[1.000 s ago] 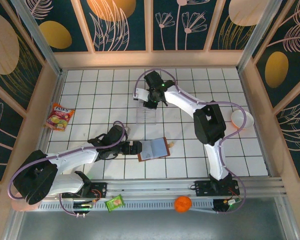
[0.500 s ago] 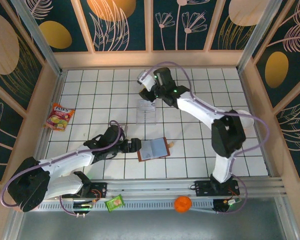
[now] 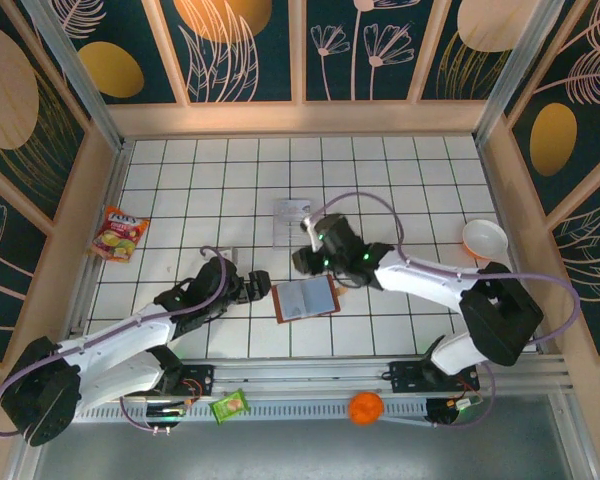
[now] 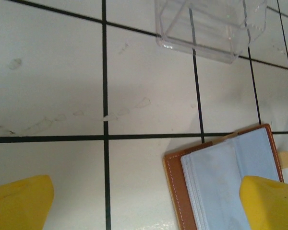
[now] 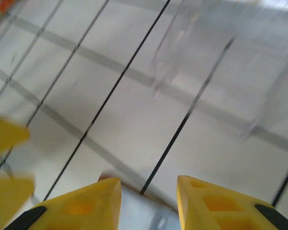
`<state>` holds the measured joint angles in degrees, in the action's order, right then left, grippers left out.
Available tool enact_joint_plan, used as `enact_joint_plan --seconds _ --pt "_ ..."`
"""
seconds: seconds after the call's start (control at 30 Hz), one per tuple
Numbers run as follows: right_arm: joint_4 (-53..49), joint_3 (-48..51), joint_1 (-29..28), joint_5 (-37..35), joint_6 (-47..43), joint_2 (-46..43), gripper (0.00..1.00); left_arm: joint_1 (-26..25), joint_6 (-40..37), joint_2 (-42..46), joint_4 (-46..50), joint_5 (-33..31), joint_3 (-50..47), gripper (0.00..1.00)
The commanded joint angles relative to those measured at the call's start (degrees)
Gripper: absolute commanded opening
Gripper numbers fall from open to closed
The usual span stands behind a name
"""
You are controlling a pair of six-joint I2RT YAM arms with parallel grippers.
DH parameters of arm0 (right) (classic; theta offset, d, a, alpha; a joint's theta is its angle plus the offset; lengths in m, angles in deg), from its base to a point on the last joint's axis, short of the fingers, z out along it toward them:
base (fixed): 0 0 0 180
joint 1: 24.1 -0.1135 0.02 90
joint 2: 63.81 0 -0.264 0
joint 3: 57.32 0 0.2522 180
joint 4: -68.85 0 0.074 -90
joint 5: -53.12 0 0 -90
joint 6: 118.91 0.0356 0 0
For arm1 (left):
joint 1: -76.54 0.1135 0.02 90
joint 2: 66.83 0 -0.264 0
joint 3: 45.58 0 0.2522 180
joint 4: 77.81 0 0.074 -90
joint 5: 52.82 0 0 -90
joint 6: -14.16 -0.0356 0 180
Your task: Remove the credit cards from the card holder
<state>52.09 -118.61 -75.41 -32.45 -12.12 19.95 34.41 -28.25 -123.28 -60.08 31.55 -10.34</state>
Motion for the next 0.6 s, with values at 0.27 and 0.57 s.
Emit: enact_joint_plan --seconds 0.27,0.57 --pt "-9.36 -3.36 -15.04 -11.77 4.21 7.19 0.36 0.29 0.44 3.03 1.98 -4.32 -1.7 0.99" --pt "-11.7 -6.02 -18.72 -14.96 3.62 12.44 0.37 0.29 0.43 3.63 1.25 -2.99 -2.62 0.99"
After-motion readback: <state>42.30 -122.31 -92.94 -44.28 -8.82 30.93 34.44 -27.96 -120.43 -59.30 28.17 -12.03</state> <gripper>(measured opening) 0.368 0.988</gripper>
